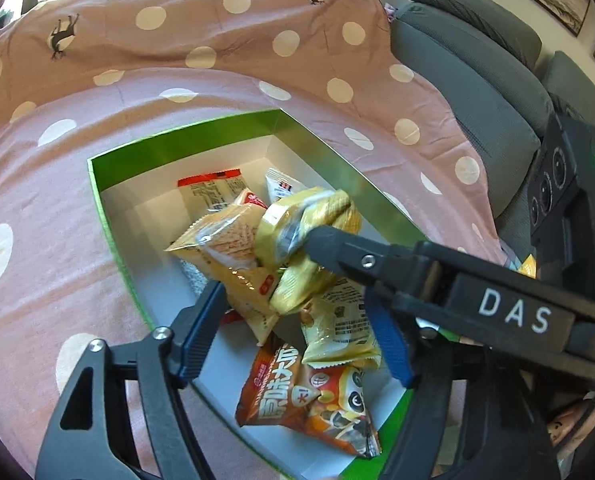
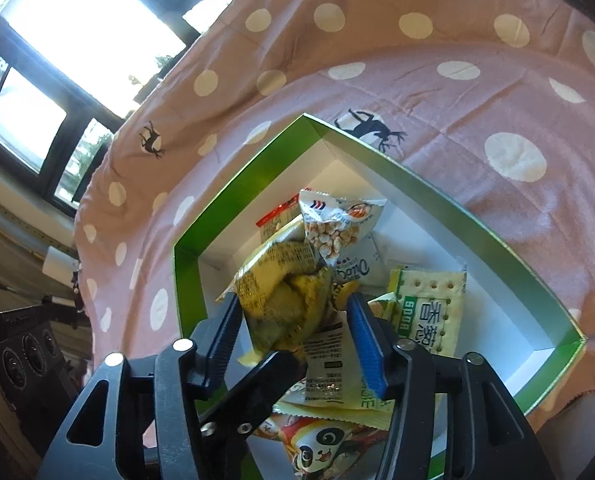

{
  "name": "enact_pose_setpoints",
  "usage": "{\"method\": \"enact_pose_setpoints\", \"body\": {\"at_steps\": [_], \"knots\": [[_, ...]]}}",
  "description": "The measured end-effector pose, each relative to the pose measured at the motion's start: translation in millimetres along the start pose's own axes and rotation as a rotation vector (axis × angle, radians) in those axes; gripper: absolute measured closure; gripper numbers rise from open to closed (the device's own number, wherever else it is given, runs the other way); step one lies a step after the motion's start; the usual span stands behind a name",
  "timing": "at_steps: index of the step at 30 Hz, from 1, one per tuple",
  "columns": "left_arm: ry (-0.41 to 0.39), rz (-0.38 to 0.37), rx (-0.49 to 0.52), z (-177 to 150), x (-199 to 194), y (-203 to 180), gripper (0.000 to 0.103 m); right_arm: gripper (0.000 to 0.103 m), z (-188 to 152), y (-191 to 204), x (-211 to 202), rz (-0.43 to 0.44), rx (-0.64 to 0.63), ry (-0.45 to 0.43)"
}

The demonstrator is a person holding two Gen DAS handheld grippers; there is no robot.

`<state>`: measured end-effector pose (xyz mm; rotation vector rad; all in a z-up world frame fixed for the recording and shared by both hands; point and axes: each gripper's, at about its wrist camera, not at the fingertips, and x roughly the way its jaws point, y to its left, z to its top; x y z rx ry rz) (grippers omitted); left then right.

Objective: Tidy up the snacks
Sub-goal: 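Open the right gripper to release the packet and withdraw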

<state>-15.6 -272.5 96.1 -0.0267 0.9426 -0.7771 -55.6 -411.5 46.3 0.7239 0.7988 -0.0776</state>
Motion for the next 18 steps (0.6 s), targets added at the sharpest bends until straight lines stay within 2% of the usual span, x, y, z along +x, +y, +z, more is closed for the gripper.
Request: {"method": "enact_pose_setpoints", "body": {"at_steps": [3, 5, 9, 10, 14, 18], "knots": [[-0.027, 0.023, -0.004, 1.3, -12.0, 1.7, 0.02, 0.04, 0.3, -1.8, -4.0, -0.025, 0.011, -0.013], [-0.045, 0.033, -0.005, 2.0, -22.0, 2.2, 0.012, 0.034, 0.6, -1.8, -9.5, -0.026, 0.013, -0.03], [-0.089, 0.06, -0.011, 2.1, -42.7, 3.1, 0.009, 0.027, 0.0, 3.2, -21.8, -0.024, -0.005, -0.07], [-0.097, 0.076, -0.012, 1.8, -47.2, 3.4, 0.002, 0.026, -0.1, 6.2, -24.5, -0.035, -0.014, -0.078], [-0.126, 0.13, -0.023, -0.1, -62.7, 5.6, 0.001, 0.024, -3.1, 16.2, -38.7, -0.076, -0.043, -0.118], [-0.127, 0.138, -0.041, -3.4, -69.9, 8.2, 0.001, 0.018, -6.9, 26.6, -50.7, -0.165, -0.076, -0.167]]}}
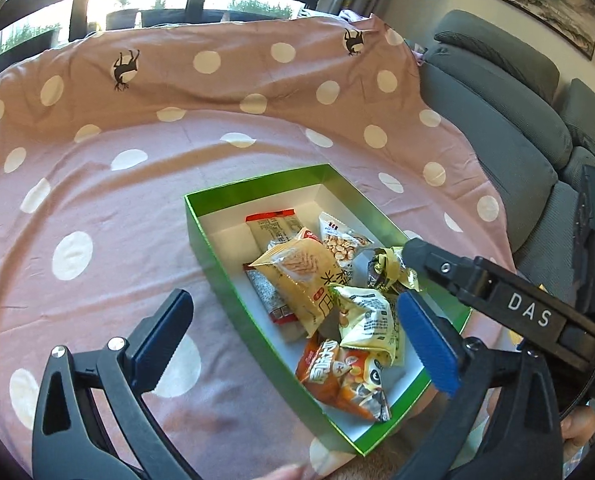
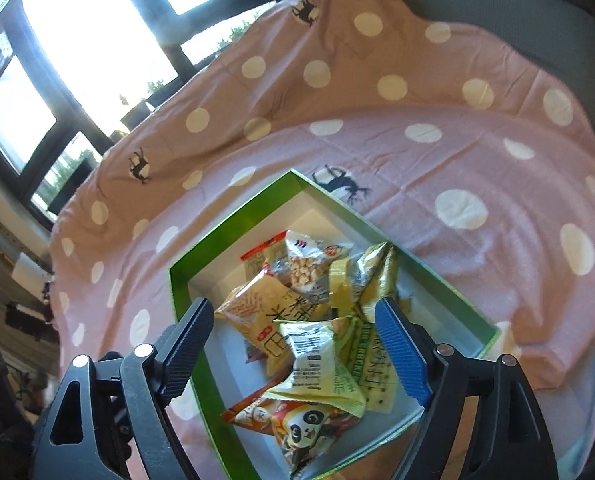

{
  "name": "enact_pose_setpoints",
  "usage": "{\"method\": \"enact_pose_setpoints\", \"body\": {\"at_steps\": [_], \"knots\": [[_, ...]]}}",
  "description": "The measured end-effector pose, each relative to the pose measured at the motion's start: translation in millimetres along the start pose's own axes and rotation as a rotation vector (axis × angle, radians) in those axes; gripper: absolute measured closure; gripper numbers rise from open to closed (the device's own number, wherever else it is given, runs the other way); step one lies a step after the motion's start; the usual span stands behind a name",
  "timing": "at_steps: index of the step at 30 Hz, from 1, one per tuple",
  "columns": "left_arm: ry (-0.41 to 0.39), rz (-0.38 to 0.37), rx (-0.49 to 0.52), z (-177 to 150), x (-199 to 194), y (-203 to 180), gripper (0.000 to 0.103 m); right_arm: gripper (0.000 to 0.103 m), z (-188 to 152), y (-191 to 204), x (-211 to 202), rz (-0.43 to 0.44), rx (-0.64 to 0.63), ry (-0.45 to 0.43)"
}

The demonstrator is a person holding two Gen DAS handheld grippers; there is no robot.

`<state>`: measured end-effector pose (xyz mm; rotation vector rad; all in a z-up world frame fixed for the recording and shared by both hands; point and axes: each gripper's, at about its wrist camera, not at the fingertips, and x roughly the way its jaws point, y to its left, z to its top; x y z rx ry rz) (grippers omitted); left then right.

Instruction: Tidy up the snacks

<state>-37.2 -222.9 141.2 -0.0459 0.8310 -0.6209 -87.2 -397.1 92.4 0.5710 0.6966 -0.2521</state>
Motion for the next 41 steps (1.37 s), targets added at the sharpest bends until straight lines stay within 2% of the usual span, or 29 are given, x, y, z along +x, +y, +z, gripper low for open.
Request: {"method": "enact_pose_setpoints", "body": {"at_steps": [6, 17, 33, 41], "knots": [[0.027, 0.011, -0.002, -4.7, -2.0, 2.1, 0.001, 0.018, -0.2, 6.3, -5.5, -0.05, -0.033, -0.01], [0.053, 0.072, 0.011, -14.0, 1.5, 2.4, 0.001, 0.018, -4.1, 11.8, -5.4, -0.086, -0.048, 0.001], [0.048, 0.105, 0.026, -18.2, -0.4, -1.0, 0.001, 0.018, -6.5, 14.0, -7.9, -0.134, -0.054, -0.003], [0.054, 0.092, 0.019, -19.8, -0.7, 1.9, 0.001, 0.018, -5.1, 13.2, -10.0, -0.168, -0.051, -0.013]]}}
